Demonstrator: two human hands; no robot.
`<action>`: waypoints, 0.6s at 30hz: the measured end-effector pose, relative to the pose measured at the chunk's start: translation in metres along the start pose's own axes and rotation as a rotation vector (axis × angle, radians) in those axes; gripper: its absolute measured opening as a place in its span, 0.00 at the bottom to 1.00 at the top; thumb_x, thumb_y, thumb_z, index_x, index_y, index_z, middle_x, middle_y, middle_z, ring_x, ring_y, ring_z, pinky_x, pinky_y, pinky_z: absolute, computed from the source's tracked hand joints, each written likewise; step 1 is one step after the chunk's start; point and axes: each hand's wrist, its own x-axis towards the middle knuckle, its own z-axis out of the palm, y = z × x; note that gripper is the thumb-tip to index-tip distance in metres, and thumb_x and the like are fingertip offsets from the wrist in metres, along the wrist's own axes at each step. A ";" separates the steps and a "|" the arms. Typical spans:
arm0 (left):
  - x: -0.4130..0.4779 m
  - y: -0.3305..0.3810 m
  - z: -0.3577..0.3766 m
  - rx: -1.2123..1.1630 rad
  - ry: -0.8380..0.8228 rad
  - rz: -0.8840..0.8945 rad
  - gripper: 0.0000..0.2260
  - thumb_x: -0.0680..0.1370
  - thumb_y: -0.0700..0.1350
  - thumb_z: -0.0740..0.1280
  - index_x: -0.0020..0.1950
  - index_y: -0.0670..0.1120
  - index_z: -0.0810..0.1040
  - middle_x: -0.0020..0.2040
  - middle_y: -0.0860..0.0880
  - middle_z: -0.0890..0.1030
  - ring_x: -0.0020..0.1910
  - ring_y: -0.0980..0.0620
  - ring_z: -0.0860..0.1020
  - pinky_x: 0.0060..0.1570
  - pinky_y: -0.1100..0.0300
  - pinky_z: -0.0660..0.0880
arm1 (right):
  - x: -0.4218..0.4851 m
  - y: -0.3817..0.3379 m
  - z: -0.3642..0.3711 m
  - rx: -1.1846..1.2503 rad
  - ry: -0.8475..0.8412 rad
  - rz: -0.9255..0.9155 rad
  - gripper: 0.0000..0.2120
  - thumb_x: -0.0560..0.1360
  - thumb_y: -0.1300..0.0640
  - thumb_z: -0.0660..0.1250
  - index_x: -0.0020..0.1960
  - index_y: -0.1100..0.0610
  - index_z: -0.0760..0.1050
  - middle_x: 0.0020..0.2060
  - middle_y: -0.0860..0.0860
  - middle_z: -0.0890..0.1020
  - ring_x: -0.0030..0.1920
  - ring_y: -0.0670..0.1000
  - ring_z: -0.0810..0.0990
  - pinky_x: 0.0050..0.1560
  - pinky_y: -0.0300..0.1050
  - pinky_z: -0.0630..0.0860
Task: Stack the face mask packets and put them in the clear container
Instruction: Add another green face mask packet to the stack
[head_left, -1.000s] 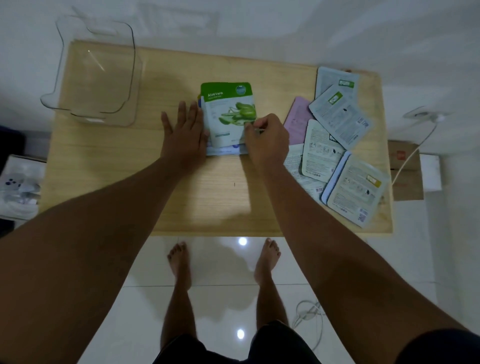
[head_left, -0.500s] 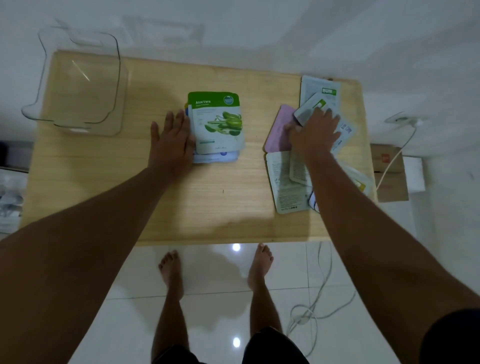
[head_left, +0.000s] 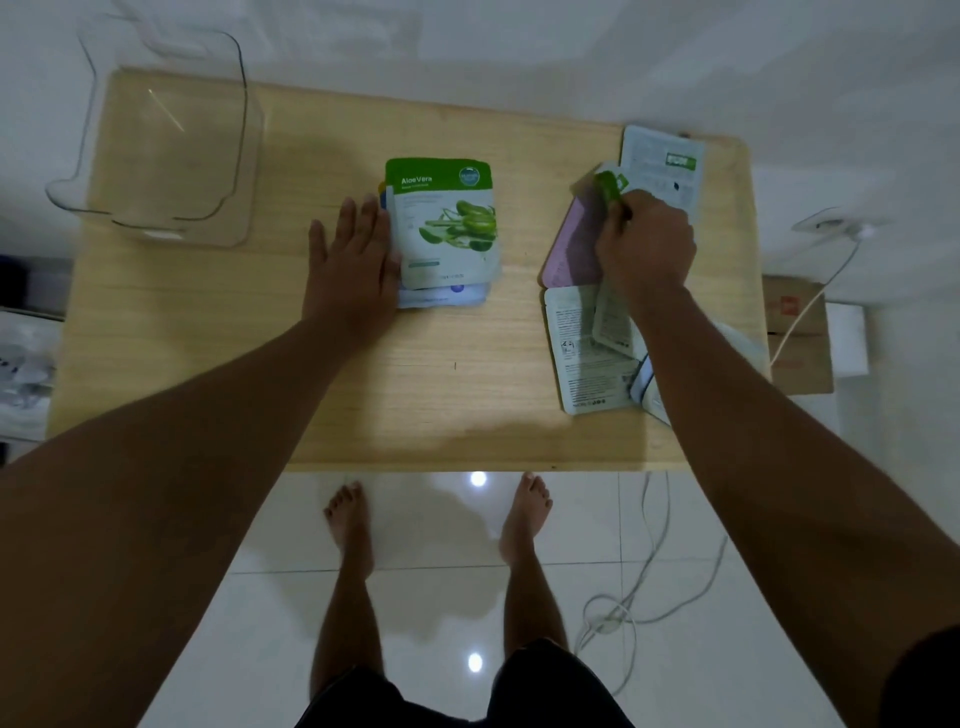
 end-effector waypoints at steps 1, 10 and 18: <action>0.000 0.000 0.000 0.003 -0.005 -0.001 0.25 0.83 0.50 0.47 0.79 0.42 0.55 0.81 0.45 0.55 0.80 0.45 0.49 0.75 0.39 0.45 | -0.002 -0.005 -0.002 0.036 0.016 -0.040 0.14 0.80 0.50 0.57 0.53 0.56 0.78 0.46 0.59 0.84 0.46 0.61 0.82 0.47 0.50 0.77; 0.002 -0.002 -0.006 -0.014 -0.052 0.007 0.25 0.83 0.50 0.49 0.79 0.41 0.54 0.81 0.44 0.54 0.80 0.43 0.49 0.75 0.38 0.45 | -0.010 -0.079 -0.014 0.647 0.177 -0.115 0.10 0.80 0.58 0.61 0.48 0.59 0.80 0.35 0.43 0.78 0.33 0.41 0.74 0.33 0.28 0.65; 0.001 -0.002 -0.005 -0.001 -0.052 0.007 0.26 0.84 0.50 0.47 0.80 0.42 0.52 0.81 0.45 0.52 0.80 0.45 0.47 0.76 0.40 0.43 | -0.028 -0.109 0.006 0.792 0.150 -0.083 0.08 0.79 0.61 0.61 0.46 0.61 0.79 0.36 0.50 0.81 0.36 0.49 0.78 0.37 0.46 0.76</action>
